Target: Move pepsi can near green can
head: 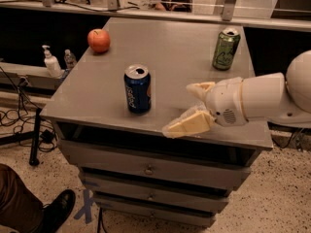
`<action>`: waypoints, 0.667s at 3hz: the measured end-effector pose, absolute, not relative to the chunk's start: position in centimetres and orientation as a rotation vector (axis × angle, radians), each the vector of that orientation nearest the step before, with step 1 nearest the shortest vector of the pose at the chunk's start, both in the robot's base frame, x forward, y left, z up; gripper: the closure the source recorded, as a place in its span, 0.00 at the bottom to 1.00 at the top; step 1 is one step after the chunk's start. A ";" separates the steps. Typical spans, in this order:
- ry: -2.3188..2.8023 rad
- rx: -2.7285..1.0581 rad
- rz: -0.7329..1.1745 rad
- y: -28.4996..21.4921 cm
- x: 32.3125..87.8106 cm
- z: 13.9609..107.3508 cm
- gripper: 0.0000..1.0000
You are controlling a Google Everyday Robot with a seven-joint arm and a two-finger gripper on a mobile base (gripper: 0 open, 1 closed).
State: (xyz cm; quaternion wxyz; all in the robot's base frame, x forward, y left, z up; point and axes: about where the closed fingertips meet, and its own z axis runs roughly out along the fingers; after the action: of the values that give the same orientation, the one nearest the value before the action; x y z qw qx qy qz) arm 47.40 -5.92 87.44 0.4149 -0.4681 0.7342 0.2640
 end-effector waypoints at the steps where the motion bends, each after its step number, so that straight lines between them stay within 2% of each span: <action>1: 1.808 -1.131 0.706 -4.5 47.4 86.8 0.16; 2: 1.787 -1.121 0.738 -3.1 47.5 86.5 0.00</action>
Offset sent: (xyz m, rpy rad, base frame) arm 0.0046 0.0411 -0.0161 0.1367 0.0011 0.0089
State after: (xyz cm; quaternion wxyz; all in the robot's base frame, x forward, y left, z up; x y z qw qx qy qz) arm 47.51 -3.10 86.53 0.4379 -0.4507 0.7190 0.2968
